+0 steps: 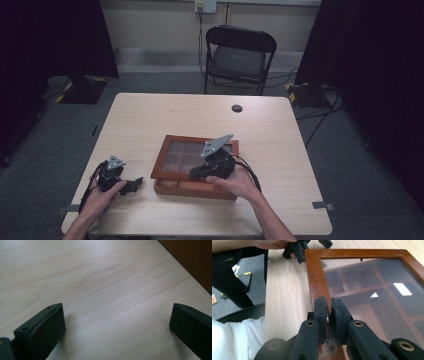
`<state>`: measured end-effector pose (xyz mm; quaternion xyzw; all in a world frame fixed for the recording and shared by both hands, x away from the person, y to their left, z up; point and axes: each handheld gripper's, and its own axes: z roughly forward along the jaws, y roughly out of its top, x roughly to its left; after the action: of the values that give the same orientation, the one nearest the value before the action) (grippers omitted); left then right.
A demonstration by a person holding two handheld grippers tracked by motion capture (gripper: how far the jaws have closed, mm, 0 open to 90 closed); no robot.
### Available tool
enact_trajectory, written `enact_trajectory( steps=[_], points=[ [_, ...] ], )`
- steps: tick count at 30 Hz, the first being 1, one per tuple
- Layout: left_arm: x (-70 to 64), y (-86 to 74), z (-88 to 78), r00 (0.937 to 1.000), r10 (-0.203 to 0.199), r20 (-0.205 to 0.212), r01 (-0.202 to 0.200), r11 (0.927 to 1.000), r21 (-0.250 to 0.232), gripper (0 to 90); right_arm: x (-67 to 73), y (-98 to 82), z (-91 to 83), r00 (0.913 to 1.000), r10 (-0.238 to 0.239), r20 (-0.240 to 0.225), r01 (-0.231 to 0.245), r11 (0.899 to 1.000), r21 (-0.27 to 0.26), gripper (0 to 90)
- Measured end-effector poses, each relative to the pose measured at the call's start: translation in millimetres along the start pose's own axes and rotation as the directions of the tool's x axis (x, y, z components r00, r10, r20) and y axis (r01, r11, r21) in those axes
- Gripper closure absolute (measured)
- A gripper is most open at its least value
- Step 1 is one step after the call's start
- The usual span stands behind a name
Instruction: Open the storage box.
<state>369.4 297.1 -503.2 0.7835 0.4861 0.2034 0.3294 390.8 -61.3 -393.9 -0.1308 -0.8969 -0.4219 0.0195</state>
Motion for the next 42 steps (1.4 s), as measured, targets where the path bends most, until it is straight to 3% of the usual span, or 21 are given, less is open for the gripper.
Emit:
enact_trajectory(
  steps=[42],
  points=[
    [0.0, 0.0, 0.0, 1.0, 0.0, 0.0, 0.0, 1.0, 0.0, 0.0, -9.6, 31.5, -23.0, 0.9998, -0.015, 0.013, 0.015, 1.0, 0.005, 83.6]
  ],
)
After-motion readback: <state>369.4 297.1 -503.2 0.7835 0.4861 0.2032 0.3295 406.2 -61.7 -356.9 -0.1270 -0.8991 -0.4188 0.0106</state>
